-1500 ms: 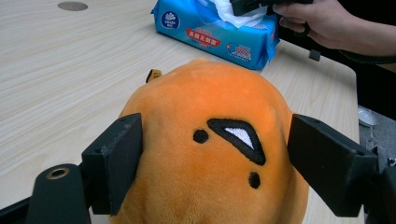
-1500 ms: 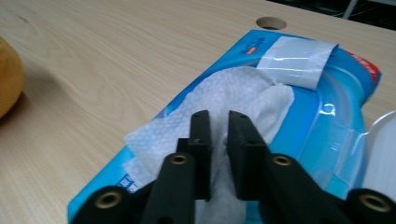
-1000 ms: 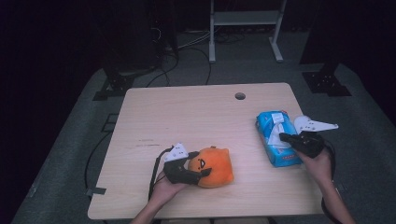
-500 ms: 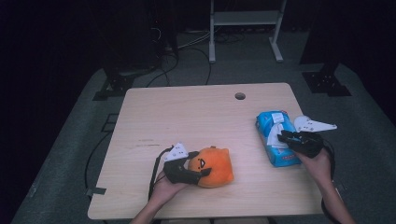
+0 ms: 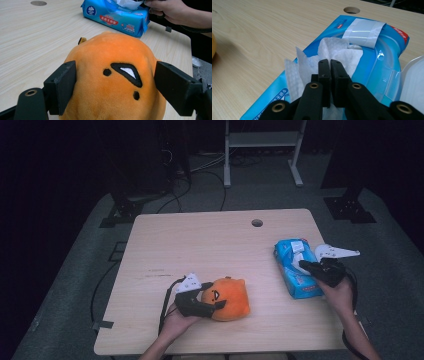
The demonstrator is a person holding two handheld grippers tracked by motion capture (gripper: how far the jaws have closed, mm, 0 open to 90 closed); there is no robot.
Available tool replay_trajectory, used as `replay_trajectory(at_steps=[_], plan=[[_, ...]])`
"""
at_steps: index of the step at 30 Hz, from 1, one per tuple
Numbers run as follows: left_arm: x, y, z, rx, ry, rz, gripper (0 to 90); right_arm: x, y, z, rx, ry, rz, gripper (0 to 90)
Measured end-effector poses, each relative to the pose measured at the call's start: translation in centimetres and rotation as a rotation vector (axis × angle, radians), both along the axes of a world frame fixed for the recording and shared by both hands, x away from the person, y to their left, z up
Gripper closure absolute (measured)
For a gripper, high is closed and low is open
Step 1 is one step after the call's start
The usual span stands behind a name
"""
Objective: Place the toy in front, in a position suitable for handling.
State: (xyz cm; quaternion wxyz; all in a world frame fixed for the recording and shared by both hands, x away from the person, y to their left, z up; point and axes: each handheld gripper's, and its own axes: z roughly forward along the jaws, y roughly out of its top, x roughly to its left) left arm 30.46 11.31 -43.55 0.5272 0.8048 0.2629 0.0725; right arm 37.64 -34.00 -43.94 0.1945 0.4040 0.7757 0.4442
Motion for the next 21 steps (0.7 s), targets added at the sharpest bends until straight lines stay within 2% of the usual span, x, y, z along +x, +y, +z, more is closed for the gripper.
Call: replay_trajectory(at_steps=[6, 11, 13, 14, 16, 21], plan=[[0.0, 0.0, 0.0, 0.0, 0.0, -0.001, 18.7, -0.1, 0.3, 0.3, -0.006, 0.015, 0.003, 88.5], [0.1, 0.0, 0.0, 0.0, 0.0, -0.001, 18.7, -0.7, 0.2, 0.8, 0.087, 0.024, 0.033, 88.9], [0.1, 0.0, 0.0, -0.001, 0.0, 0.001, 18.7, -0.9, 0.3, 1.0, 0.117, 0.028, 0.051, 88.9], [0.1, 0.0, 0.0, -0.001, 0.0, 0.001, 18.7, -0.9, 0.3, 1.0, 0.117, 0.028, 0.051, 88.9], [0.1, 0.0, -0.1, 0.0, 0.001, 0.001, 18.7, -1.5, 0.5, 1.3, 0.158, 0.029, 0.08, 88.9], [0.1, 0.0, -0.1, 0.002, -0.004, -0.001, 18.8, -2.7, 1.2, 2.0, 0.186, 0.014, 0.119, 89.1]])
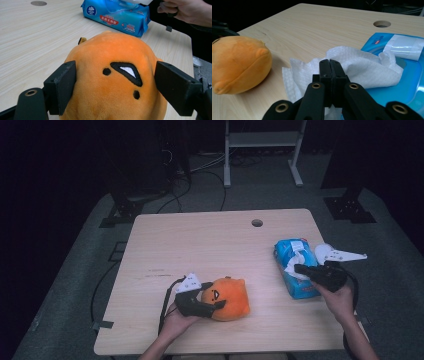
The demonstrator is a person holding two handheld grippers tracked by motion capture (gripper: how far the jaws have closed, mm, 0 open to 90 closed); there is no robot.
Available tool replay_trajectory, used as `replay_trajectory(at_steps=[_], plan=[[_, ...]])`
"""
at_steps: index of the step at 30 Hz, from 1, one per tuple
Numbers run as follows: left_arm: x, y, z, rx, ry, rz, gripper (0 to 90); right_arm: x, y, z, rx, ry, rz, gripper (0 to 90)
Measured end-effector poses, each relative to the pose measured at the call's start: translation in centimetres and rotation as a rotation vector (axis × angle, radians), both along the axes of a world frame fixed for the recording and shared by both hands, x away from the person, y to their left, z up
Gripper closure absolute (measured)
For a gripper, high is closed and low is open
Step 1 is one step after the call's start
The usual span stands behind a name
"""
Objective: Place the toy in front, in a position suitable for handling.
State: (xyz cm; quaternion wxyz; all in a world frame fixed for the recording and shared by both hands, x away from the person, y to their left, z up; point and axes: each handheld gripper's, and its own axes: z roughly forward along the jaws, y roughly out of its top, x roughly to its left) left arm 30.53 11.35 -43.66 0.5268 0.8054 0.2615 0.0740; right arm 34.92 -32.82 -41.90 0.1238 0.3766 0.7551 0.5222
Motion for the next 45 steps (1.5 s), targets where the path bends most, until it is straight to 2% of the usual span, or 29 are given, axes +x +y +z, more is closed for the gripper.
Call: replay_trajectory(at_steps=[2, 6, 13, 18, 24, 25, 28, 30, 32, 36, 37, 38, 39, 40, 41, 42, 44, 45], plan=[[0.0, 0.0, 0.0, -0.001, 0.0, 0.0, 18.7, -0.5, 0.1, 0.3, 0.006, -0.005, 0.01, 89.1], [0.0, 0.0, -0.1, -0.002, -0.004, 0.001, 18.7, -1.2, 0.1, 0.4, 0.053, 0.001, 0.044, 89.1], [0.0, -0.1, -0.2, -0.001, -0.001, 0.0, 18.7, -1.8, 0.9, 1.0, 0.082, -0.013, 0.079, 89.1], [0.0, -0.2, -0.2, 0.001, -0.004, 0.0, 18.7, -1.4, 1.2, 1.4, 0.098, -0.016, 0.075, 89.1], [0.0, -0.1, -0.2, 0.001, -0.005, 0.0, 18.7, 0.2, 0.9, 2.5, 0.132, -0.016, 0.032, 89.2], [0.0, -0.1, -0.2, 0.001, -0.005, 0.0, 18.7, 0.9, 0.6, 3.2, 0.16, -0.02, 0.015, 89.2], [0.0, -0.1, -0.2, 0.002, -0.005, -0.002, 18.7, 1.4, 0.5, 4.3, 0.213, -0.042, 0.014, 89.2], [0.0, -0.1, -0.2, -0.001, -0.004, -0.002, 18.7, 1.4, 0.9, 5.6, 0.199, -0.077, 0.02, 89.2], [0.0, -0.1, -0.2, -0.001, -0.004, -0.002, 18.6, 1.2, 1.6, 6.5, 0.199, -0.086, 0.053, 89.2], [-0.1, -0.1, -0.2, 0.0, -0.006, -0.003, 18.5, 0.4, 3.5, 6.9, 0.189, -0.084, 0.121, 89.1], [0.0, 0.0, -0.2, 0.002, -0.007, -0.003, 18.5, -0.5, 5.1, 6.9, 0.18, -0.077, 0.187, 89.1], [0.0, 0.0, -0.2, 0.004, -0.007, -0.003, 18.3, -0.9, 5.7, 6.9, 0.183, -0.071, 0.212, 89.1], [0.0, 0.0, -0.2, 0.004, -0.007, -0.003, 18.1, -0.9, 5.7, 6.9, 0.183, -0.071, 0.212, 89.1], [0.0, 0.0, -0.2, 0.007, -0.01, -0.005, 18.0, -2.1, 7.3, 6.8, 0.171, -0.06, 0.286, 89.0], [0.0, 0.0, -0.2, 0.007, -0.01, -0.005, 18.0, -2.1, 7.3, 6.8, 0.171, -0.06, 0.286, 89.0], [0.1, 0.1, -0.2, 0.006, -0.012, -0.007, 17.8, -3.3, 8.8, 6.9, 0.182, -0.056, 0.354, 89.0], [0.1, 0.1, -0.2, 0.006, -0.013, -0.006, 17.4, -4.4, 9.9, 7.2, 0.198, -0.041, 0.412, 89.0], [0.1, 0.1, -0.2, 0.006, -0.013, -0.006, 17.0, -4.4, 9.9, 7.2, 0.198, -0.041, 0.412, 89.0]])
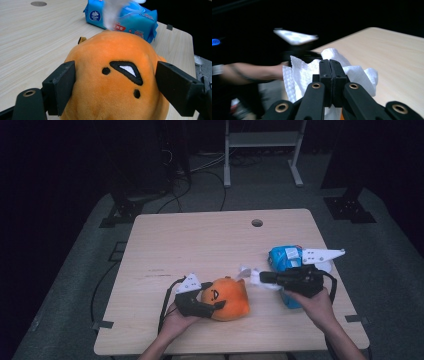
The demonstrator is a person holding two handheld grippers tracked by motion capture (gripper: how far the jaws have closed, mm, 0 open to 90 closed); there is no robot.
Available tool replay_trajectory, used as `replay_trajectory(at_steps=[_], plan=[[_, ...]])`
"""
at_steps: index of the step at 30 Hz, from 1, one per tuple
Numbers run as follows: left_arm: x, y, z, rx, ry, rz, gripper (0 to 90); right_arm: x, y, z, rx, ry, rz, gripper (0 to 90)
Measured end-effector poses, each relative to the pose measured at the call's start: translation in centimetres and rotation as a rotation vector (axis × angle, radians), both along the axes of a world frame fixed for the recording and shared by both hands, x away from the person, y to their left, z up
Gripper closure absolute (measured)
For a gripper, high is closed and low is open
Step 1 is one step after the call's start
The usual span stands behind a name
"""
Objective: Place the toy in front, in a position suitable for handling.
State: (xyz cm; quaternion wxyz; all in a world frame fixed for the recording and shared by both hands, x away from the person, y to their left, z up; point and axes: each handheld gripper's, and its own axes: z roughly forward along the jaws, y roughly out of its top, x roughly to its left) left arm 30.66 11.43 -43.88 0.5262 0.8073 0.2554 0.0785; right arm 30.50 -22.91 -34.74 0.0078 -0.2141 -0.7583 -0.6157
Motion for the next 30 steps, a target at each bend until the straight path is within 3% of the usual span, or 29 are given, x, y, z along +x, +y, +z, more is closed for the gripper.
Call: replay_trajectory(at_steps=[1, 4, 5, 10, 13, 18, 24, 30], plan=[[0.0, 0.0, 0.0, -0.002, -0.002, 0.0, 16.8, -1.3, 1.3, 0.5, 0.013, -0.003, 0.068, 89.0], [-0.1, 0.0, 0.0, 0.004, -0.008, -0.003, 16.4, -2.1, 2.5, 0.8, 0.003, -0.001, 0.122, 89.0], [-0.1, -0.1, 0.0, 0.004, -0.01, -0.004, 16.4, -2.1, 3.0, 0.6, -0.024, -0.003, 0.132, 89.0], [-0.3, 0.0, 0.0, 0.016, -0.027, -0.017, 16.4, 0.2, 3.9, -2.2, -0.084, 0.061, 0.11, 88.8], [-0.3, 0.0, -0.1, 0.014, -0.027, -0.018, 16.3, 1.7, 4.4, -4.0, -0.144, 0.07, 0.067, 88.6], [-0.5, 0.0, -0.2, 0.018, -0.037, -0.026, 16.4, 3.1, 5.0, -6.1, -0.168, 0.088, 0.028, 88.0], [-0.7, -0.2, -0.2, 0.033, -0.051, -0.029, 16.4, 2.6, 5.9, -7.0, -0.253, 0.009, -0.009, 84.1], [-0.8, -0.2, -0.3, 0.031, -0.051, -0.026, 16.4, 2.0, 6.2, -7.1, -0.314, -0.102, -0.063, 70.1]])
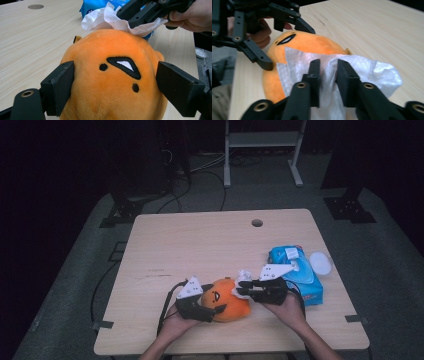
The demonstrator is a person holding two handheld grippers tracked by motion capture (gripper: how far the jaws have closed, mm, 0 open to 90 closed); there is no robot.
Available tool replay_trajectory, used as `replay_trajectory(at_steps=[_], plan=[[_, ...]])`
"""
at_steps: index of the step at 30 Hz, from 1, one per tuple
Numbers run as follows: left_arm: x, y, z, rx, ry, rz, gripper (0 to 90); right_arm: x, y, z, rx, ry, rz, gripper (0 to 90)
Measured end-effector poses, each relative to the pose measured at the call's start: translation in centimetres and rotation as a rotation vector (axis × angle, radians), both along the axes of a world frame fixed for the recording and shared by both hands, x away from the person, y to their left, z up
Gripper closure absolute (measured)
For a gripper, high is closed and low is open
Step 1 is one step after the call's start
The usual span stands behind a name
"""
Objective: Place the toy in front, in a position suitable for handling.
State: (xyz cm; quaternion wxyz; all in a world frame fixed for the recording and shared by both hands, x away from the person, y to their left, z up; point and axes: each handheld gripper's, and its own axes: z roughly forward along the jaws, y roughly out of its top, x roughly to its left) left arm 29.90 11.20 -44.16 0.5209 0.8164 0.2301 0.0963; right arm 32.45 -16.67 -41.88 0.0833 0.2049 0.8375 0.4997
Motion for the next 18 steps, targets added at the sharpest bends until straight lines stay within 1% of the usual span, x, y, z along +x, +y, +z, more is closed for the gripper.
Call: replay_trajectory(at_steps=[1, 3, 4, 5, 7, 9, 10, 12, 13, 14, 15, 16, 18], plan=[[0.0, 0.0, 0.0, 0.0, 0.0, 0.0, 16.4, 0.0, 0.0, 0.0, -0.003, -0.011, -0.005, 68.0], [0.0, 0.0, 0.0, 0.001, 0.0, -0.002, 16.4, 0.1, -0.1, -0.2, 0.002, 0.001, -0.008, 64.2], [0.0, 0.0, 0.0, 0.001, 0.0, -0.002, 16.4, 0.1, -0.1, -0.2, 0.002, 0.001, -0.008, 64.2], [0.0, 0.0, 0.0, 0.005, -0.002, -0.005, 16.3, 0.6, -0.3, -0.4, 0.023, 0.034, -0.007, 60.5], [-0.1, 0.0, 0.0, 0.009, -0.001, -0.009, 16.3, 0.8, -0.4, -0.7, 0.037, 0.058, -0.004, 59.8], [-0.1, 0.0, 0.0, 0.015, -0.002, -0.015, 16.2, 1.1, -0.4, -1.1, 0.04, 0.087, 0.003, 60.1], [-0.1, 0.0, 0.0, 0.019, 0.0, -0.021, 15.9, 1.1, -0.4, -1.2, 0.043, 0.099, 0.001, 61.6], [-0.1, 0.1, 0.1, 0.024, 0.003, -0.034, 15.9, 1.3, -0.5, -1.4, 0.051, 0.133, 0.004, 70.1], [-0.1, 0.2, 0.1, 0.027, 0.004, -0.04, 16.0, 1.4, -0.6, -1.5, 0.053, 0.147, 0.005, 77.2], [-0.1, 0.3, 0.2, 0.03, 0.008, -0.047, 16.0, 1.5, -0.7, -1.5, 0.052, 0.156, 0.008, 81.7], [-0.1, 0.4, 0.2, 0.033, 0.01, -0.052, 16.1, 1.5, -0.8, -1.5, 0.049, 0.162, 0.01, 84.5], [-0.1, 0.5, 0.3, 0.037, 0.01, -0.057, 16.5, 1.5, -1.0, -1.4, 0.051, 0.17, 0.009, 85.6], [-0.2, 0.6, 0.3, 0.041, 0.012, -0.059, 17.5, 1.5, -1.1, -1.2, 0.051, 0.167, 0.011, 86.4]])
